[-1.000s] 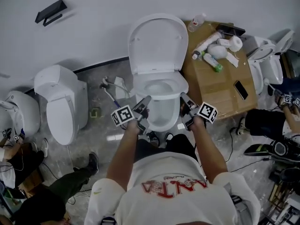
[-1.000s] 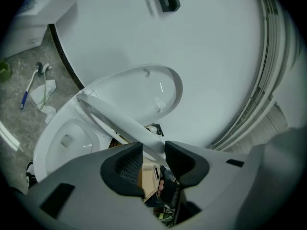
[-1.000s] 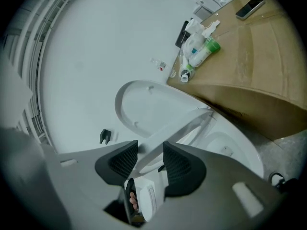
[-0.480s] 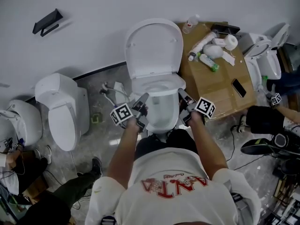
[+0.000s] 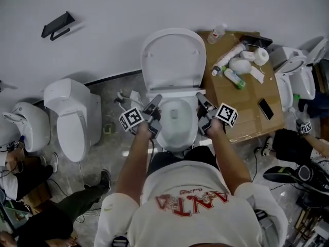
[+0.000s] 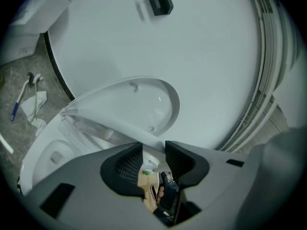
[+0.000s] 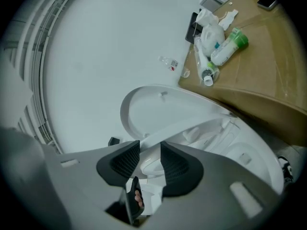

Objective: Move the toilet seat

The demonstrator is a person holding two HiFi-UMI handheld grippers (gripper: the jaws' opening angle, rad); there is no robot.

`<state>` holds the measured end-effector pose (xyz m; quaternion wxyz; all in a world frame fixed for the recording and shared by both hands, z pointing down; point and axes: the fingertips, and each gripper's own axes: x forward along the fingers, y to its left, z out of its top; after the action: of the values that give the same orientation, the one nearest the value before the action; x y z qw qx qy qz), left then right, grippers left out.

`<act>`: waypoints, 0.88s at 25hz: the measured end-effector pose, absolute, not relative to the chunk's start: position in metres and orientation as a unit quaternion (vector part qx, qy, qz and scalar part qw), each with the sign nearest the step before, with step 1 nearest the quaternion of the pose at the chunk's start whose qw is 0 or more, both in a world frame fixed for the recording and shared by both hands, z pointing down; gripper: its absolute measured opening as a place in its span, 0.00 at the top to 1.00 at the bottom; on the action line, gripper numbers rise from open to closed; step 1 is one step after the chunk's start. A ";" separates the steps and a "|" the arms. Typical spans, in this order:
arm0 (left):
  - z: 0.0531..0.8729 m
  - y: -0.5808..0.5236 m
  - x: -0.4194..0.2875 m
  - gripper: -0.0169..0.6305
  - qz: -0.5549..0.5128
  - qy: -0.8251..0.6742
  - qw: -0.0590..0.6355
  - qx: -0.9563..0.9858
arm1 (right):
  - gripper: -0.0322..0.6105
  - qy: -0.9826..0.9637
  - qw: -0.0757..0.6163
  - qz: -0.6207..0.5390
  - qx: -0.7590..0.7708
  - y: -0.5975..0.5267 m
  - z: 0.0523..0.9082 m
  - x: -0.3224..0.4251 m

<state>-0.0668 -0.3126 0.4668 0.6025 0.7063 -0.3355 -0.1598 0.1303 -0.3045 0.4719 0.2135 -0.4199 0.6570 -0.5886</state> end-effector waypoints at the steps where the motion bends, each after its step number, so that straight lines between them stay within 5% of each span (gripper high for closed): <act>1: 0.465 -0.320 -0.067 0.74 -0.163 -0.337 0.601 0.706 | 0.74 0.657 0.218 -0.591 -0.415 -0.311 0.470 0.131; 22: 0.447 -0.444 -0.064 0.74 -0.190 -0.379 0.554 0.717 | 0.76 0.658 0.224 -0.592 -0.408 -0.437 0.456 0.135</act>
<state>-0.0639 -0.4440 0.4468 0.5543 0.7165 -0.3787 -0.1896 0.1348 -0.4365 0.4558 0.2241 -0.4079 0.6584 -0.5916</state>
